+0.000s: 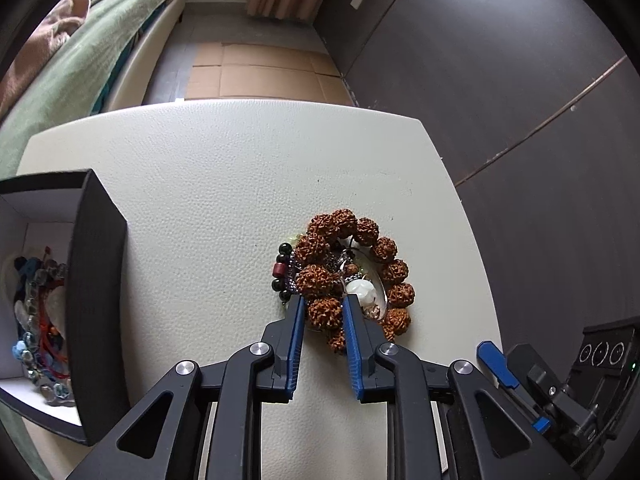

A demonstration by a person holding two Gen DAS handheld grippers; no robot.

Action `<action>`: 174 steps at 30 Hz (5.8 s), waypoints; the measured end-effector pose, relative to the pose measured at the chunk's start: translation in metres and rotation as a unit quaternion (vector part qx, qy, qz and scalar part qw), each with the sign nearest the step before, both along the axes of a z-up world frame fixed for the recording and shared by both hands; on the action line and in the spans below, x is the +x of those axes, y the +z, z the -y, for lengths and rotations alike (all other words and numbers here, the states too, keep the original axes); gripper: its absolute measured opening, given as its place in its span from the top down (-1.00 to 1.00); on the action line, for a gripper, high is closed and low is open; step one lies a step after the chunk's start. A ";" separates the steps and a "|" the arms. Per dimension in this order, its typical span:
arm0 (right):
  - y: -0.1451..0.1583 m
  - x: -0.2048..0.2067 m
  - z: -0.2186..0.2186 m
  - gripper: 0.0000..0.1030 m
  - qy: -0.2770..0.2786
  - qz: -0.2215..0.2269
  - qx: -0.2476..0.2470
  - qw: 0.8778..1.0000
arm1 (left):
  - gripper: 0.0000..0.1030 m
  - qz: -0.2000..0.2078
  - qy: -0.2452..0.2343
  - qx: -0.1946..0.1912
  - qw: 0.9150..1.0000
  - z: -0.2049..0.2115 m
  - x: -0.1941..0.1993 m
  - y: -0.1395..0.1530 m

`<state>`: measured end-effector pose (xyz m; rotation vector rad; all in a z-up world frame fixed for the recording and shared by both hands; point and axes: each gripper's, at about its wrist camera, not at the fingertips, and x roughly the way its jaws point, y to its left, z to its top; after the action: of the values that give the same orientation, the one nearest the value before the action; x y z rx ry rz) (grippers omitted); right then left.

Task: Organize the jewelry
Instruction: 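Grasp the brown bead bracelet with the left tool and lift it, then carry the brown bead bracelet toward the black box with the left tool, then lower the bead bracelet over the box with the left tool while the right grasps the silver bangle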

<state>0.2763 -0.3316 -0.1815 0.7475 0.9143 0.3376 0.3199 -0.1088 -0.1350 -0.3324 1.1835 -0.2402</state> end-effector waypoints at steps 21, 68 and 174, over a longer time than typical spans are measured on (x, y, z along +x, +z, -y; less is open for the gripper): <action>0.003 -0.002 -0.002 -0.79 -0.001 -0.001 0.004 1.000 | 0.63 0.039 -0.026 0.047 0.998 0.018 -0.007 0.024; 0.000 -0.005 -0.007 -0.79 0.003 -0.006 -0.005 1.000 | 0.62 0.045 -0.094 0.122 0.987 0.014 -0.028 0.040; 0.040 0.024 -0.189 0.91 0.177 -0.042 -0.250 0.951 | 0.34 0.113 0.022 0.020 0.993 -0.166 -0.053 0.116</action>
<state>0.3001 -0.1430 -0.1410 0.1278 1.1584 0.3703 0.2670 0.0569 -0.0190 -0.2870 0.9556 -0.2097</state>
